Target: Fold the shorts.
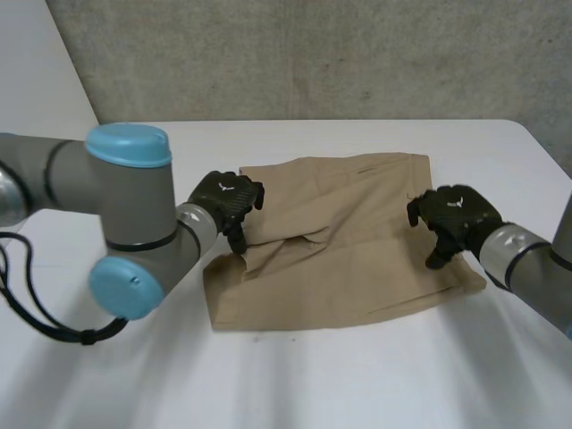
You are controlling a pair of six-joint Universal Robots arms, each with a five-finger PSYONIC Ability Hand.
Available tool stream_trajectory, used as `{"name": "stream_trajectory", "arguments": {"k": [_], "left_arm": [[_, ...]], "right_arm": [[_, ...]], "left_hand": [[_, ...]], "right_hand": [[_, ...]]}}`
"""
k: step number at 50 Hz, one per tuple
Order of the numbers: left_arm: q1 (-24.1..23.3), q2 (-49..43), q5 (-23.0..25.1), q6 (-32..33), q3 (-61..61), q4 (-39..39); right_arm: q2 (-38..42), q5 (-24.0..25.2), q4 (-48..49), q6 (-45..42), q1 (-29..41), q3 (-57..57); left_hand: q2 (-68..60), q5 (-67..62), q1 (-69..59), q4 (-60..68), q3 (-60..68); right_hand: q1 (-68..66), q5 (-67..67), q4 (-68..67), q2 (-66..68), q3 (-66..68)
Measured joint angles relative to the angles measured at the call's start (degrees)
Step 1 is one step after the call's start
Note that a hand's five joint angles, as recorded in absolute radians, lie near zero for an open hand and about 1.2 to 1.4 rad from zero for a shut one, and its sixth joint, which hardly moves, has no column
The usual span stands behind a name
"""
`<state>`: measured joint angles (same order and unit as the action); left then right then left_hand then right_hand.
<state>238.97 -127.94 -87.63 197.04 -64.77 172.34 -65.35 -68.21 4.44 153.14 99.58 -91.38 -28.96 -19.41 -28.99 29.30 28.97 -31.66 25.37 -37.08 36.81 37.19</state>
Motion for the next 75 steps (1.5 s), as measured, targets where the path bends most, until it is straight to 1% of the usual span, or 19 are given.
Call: {"name": "stream_trajectory", "arguments": {"k": [4,10,11,13,19,25,26,30,36,42,43,45,46,48,61,75], "left_arm": [[-0.8,8.4,0.1,-0.4,-7.8,0.1],[-2.8,19.7,0.2,-0.6,-20.8,3.2],[-2.8,19.7,0.2,-0.6,-20.8,3.2],[-3.8,23.3,0.1,-0.5,-26.6,5.7],[-5.3,26.6,-0.5,-0.2,-36.7,11.0],[-5.6,26.5,-2.4,-0.4,-41.5,12.8],[-5.7,26.2,-3.5,-0.5,-42.9,13.1],[-5.9,25.2,-5.3,-0.7,-44.8,13.7],[-6.0,23.4,-6.1,-0.7,-45.5,15.2],[-5.9,21.0,-6.2,-0.7,-44.9,17.0],[-5.8,20.4,-6.2,-0.7,-44.6,17.3],[-5.8,20.1,-6.3,-0.7,-44.5,17.4],[-5.8,19.4,-6.5,-0.6,-44.0,17.9],[-5.8,18.9,-6.8,-0.6,-43.7,18.2],[-5.9,15.3,-10.8,-0.5,-40.5,20.9],[-6.3,14.0,-11.1,-0.6,-38.0,21.2]], "right_arm": [[-0.6,3.4,0.2,-2.7,-2.3,-3.5],[-0.7,6.1,0.6,-8.2,-6.4,-6.6],[-0.7,6.1,0.6,-8.2,-6.4,-6.6],[-0.6,6.9,0.7,-10.4,-8.0,-7.5],[0.3,8.5,0.8,-12.6,-10.0,-8.3],[1.0,9.2,1.0,-12.9,-10.7,-8.5],[1.3,9.3,1.2,-12.9,-10.8,-8.5],[1.6,9.4,1.5,-12.9,-11.2,-8.5],[2.1,9.4,2.1,-12.9,-11.6,-8.6],[3.3,9.3,2.7,-13.1,-11.6,-8.4],[3.5,9.3,2.7,-13.2,-11.6,-8.4],[3.6,9.3,2.8,-13.2,-11.6,-8.3],[3.7,9.3,2.8,-13.2,-11.6,-8.2],[3.7,9.2,2.8,-13.2,-11.7,-8.1],[3.4,9.3,2.7,-13.2,-11.5,-8.2],[3.3,9.3,2.7,-13.2,-11.3,-8.4]], "left_hand": [[0.0,0.0,0.0,0.0,0.0],[0.0,0.0,0.0,0.0,0.0],[0.0,0.0,0.0,0.0,0.0],[0.0,-0.1,0.0,0.0,0.0],[-0.9,-0.9,-1.1,0.9,1.0],[-2.0,-1.7,-2.2,2.0,1.9],[-2.0,-1.8,-2.2,2.0,1.9],[-2.0,-1.8,-2.2,2.0,1.9],[-2.0,-1.8,-2.2,2.0,1.9],[-2.0,-1.8,-2.2,2.0,1.9],[-2.0,-1.8,-2.2,2.0,1.9],[-2.0,-1.8,-2.2,2.0,1.9],[-2.0,-1.8,-2.2,2.0,1.9],[-2.0,-1.8,-2.2,2.0,1.9],[-3.4,-3.0,-3.6,3.4,3.4],[-3.4,-3.0,-3.6,3.4,3.4]], "right_hand": [[-0.8,0.8,-0.9,0.9,0.9],[-0.8,0.8,-0.9,0.9,0.9],[-0.8,0.8,-0.9,0.9,0.9],[-0.8,0.8,-0.9,0.9,0.9],[-0.8,0.8,-0.9,0.9,0.9],[-0.8,0.8,-0.8,0.9,0.8],[-0.8,0.8,-0.8,0.9,0.8],[-0.8,0.8,-0.9,0.9,0.9],[-1.1,1.1,-1.2,1.3,1.2],[-10.8,12.4,-13.2,13.8,13.4],[-13.9,17.0,-17.8,18.3,17.7],[-14.8,18.3,-19.3,19.4,19.1],[-17.5,23.2,-24.9,25.0,24.6],[-18.2,24.3,-26.2,26.1,25.7],[-19.4,25.2,-27.4,26.7,26.7],[-19.9,25.2,-27.4,26.7,26.7]]}}
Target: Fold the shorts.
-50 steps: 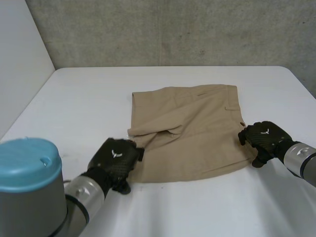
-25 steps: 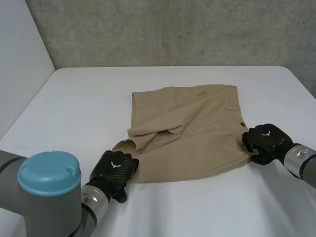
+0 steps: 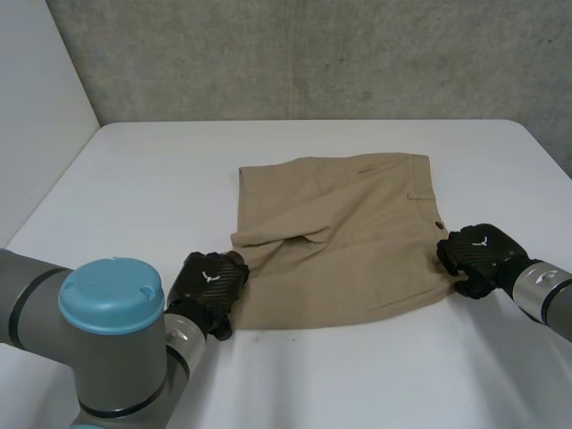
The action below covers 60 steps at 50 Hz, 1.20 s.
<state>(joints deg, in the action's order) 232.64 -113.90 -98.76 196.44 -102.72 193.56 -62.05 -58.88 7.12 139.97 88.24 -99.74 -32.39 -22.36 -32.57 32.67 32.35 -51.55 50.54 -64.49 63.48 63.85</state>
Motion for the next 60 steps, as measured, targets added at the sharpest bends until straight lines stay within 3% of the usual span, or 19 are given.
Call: {"name": "stream_trajectory", "arguments": {"k": [9,14,15,18,22,30,39,49,56,60], "left_arm": [[-0.5,-3.5,-0.2,0.2,2.1,-0.1],[-0.4,-5.3,-0.4,0.3,3.4,-0.2],[-0.4,-5.5,-0.5,0.4,3.7,-0.2],[-0.3,-5.2,-0.8,0.5,4.0,-0.3],[-0.3,-2.5,-1.8,0.7,3.9,-0.7],[-0.5,11.6,-3.5,0.9,1.9,-4.1],[-0.2,28.1,-3.5,0.6,0.9,-17.0],[-0.2,30.3,-3.4,0.5,-3.3,-23.0],[-0.2,28.6,-2.8,0.7,-5.9,-28.0],[0.2,27.4,-2.0,0.8,-5.2,-28.6]], "right_arm": [[0.0,0.0,0.0,0.0,0.0,-0.1],[0.0,0.0,-0.1,0.0,0.0,-0.1],[-0.1,0.0,-0.1,0.0,0.0,-0.1],[-0.2,0.0,-0.3,-0.1,0.0,-0.1],[-0.8,-0.3,-0.9,-0.1,0.0,-0.1],[-7.8,-0.9,-6.4,0.0,0.3,0.1],[-22.0,-1.0,-21.1,-0.1,0.5,2.3],[-24.8,-0.9,-33.2,-2.2,1.1,1.4],[-21.1,-2.0,-43.0,-16.1,1.6,-1.5],[-19.9,-2.3,-43.9,-18.6,1.7,-1.5]], "left_hand": [[-0.5,-0.5,-0.5,0.4,0.5],[-14.7,-13.3,-15.2,13.5,14.7],[-30.5,-29.8,-31.6,30.2,30.3],[-35.9,-33.4,-32.5,35.5,35.5],[-36.0,-33.4,-32.5,35.7,35.6],[-36.1,-33.4,-32.5,35.7,35.6],[-36.1,-33.4,-32.5,35.7,35.6],[-36.2,-33.4,-32.5,35.7,35.6],[-36.2,-33.4,-32.5,35.7,35.7],[-36.2,-33.4,-32.5,35.7,35.7]], "right_hand": [[0.0,0.1,0.0,0.0,0.0],[0.0,1.7,-0.9,1.2,1.1],[0.0,4.5,-3.6,4.0,3.8],[0.0,4.7,-3.8,4.2,3.9],[0.0,4.8,-3.8,4.2,3.9],[0.0,4.9,-3.8,4.1,3.9],[0.0,4.9,-3.8,4.1,3.9],[0.0,5.1,-3.8,4.1,3.9],[0.0,5.1,-3.8,4.2,4.2],[0.0,5.1,-3.8,4.2,4.2]]}}
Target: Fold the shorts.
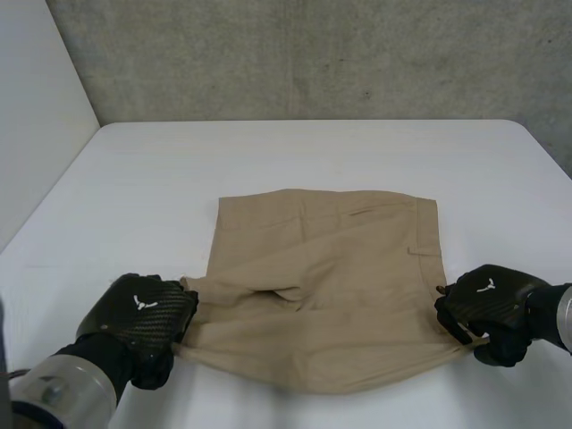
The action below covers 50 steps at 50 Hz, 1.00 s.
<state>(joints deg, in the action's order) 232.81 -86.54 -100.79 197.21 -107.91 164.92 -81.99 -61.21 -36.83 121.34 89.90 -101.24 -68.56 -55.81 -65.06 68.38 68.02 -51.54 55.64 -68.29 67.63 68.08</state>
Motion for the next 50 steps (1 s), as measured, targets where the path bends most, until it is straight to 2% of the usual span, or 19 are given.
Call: {"name": "stream_trajectory", "arguments": {"k": [7,13,14,20,22,23,25,33,50], "left_arm": [[1.2,-6.6,1.4,-0.1,4.5,2.7],[2.1,-13.3,1.4,-0.1,7.6,5.2],[2.3,-14.3,1.4,-0.1,8.2,5.5],[3.0,-17.0,1.3,-0.1,9.9,6.4],[3.0,-17.0,1.3,-0.1,9.9,6.4],[3.5,-17.3,1.3,-0.1,10.4,6.5],[3.8,-17.4,1.3,-0.1,10.6,6.6],[4.2,-18.6,1.3,-0.1,11.8,6.6],[6.5,-20.6,1.3,-0.1,12.1,8.4]], "right_arm": [[5.0,-0.5,6.2,6.8,1.7,2.4],[7.9,-0.9,8.8,13.1,3.8,3.9],[8.3,-1.0,8.9,14.9,4.1,4.5],[7.8,-1.2,8.1,18.4,4.2,6.3],[7.8,-1.2,8.1,18.4,4.2,6.3],[6.7,-1.2,6.1,19.3,4.1,6.8],[6.1,-1.1,4.2,19.5,4.1,7.1],[4.5,-1.4,-2.4,18.6,4.4,6.6],[5.0,-5.1,3.6,17.3,4.8,0.7]], "left_hand": [[0.0,0.0,0.0,0.0,0.0],[0.0,0.0,0.0,0.0,0.0],[0.0,0.0,0.0,0.0,0.0],[0.0,0.0,0.0,0.0,0.0],[0.0,0.0,0.0,0.0,0.0],[0.0,0.0,0.0,0.0,0.0],[0.0,0.0,0.0,0.0,0.0],[0.0,0.0,0.0,0.0,0.0],[0.0,0.0,0.0,0.0,0.0]], "right_hand": [[0.0,0.0,0.0,0.0,0.0],[3.3,-7.6,11.6,-11.0,-11.5],[8.1,-13.7,17.8,-16.9,-17.8],[11.7,-19.2,22.7,-21.9,-22.7],[11.7,-19.2,22.7,-21.9,-22.7],[19.5,-28.0,31.6,-30.8,-31.4],[21.9,-31.2,34.5,-33.5,-34.5],[24.1,-34.3,37.1,-35.9,-37.3],[24.1,-34.3,37.1,-35.9,-37.2]]}}
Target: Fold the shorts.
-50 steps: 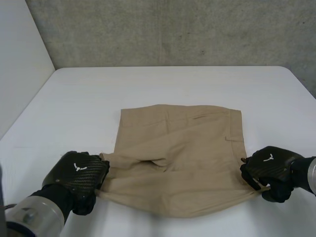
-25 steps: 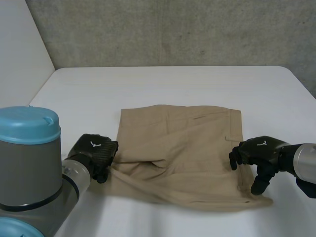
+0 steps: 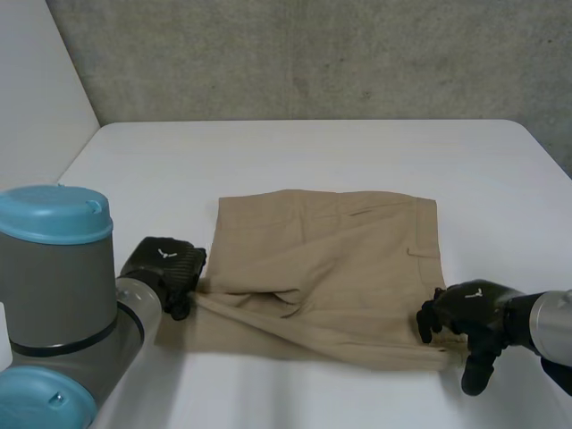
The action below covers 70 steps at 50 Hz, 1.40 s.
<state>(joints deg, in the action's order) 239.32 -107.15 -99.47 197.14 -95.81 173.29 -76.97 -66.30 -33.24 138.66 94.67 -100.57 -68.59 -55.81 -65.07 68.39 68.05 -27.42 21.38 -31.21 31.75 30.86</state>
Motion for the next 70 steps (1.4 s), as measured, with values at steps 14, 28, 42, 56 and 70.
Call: {"name": "stream_trajectory", "arguments": {"k": [14,28,42,56,70], "left_arm": [[0.9,-2.4,0.2,0.1,1.5,0.1],[2.1,-9.4,0.0,1.1,24.9,1.0],[3.3,-10.6,-5.3,5.8,61.8,25.8],[3.7,-3.7,-6.9,4.9,44.3,33.0],[4.3,-8.5,-6.2,1.5,7.0,32.0]], "right_arm": [[0.3,-3.1,14.7,-0.9,0.8,-1.5],[9.1,-12.9,21.0,-4.1,13.5,21.8],[13.6,-18.7,54.2,2.9,15.9,51.8],[10.4,-19.3,60.3,6.1,16.3,43.6],[22.2,-12.5,49.5,6.1,19.0,24.7]], "left_hand": [[0.0,0.0,0.0,0.2,0.0],[-0.1,0.0,0.0,0.2,0.2],[-0.2,0.0,0.0,0.2,0.3],[-0.2,0.0,0.0,0.2,0.3],[-0.2,0.0,0.0,0.3,0.3]], "right_hand": [[-25.3,35.2,-37.0,35.9,36.7],[-26.7,35.2,-37.1,35.9,36.7],[-26.7,35.2,-37.1,35.9,36.7],[-27.9,35.3,-37.1,35.9,36.9],[-28.6,35.3,-37.1,35.9,36.9]]}}
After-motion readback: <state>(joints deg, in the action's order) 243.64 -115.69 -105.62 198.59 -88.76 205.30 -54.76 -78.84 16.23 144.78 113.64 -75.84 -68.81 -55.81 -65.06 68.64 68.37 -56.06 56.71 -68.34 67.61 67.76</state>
